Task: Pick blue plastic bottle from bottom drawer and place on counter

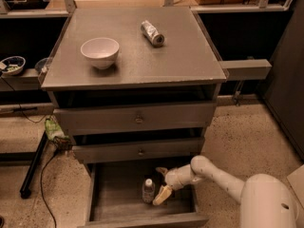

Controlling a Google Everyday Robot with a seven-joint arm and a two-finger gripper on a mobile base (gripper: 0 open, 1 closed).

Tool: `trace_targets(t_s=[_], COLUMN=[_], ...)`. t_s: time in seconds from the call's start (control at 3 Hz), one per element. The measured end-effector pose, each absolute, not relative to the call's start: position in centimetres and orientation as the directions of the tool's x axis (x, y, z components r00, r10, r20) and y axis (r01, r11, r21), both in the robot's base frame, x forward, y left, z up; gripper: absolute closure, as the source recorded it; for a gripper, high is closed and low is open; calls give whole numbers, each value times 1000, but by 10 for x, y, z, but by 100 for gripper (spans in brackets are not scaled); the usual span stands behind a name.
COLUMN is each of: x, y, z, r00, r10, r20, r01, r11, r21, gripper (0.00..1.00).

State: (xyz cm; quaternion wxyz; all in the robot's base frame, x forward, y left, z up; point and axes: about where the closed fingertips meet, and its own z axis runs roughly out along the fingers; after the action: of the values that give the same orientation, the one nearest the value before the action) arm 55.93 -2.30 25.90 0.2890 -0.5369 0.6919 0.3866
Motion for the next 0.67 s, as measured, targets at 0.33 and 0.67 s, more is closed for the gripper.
trace_targets(t_s=[0.33, 0.67], x=[551, 544], y=[-21, -15], z=[245, 235], r00=[-280, -306], r10=[-498, -479], r20=[-821, -822], r01=[-960, -951], r11=[123, 114], r21=[253, 288], gripper=[0, 0])
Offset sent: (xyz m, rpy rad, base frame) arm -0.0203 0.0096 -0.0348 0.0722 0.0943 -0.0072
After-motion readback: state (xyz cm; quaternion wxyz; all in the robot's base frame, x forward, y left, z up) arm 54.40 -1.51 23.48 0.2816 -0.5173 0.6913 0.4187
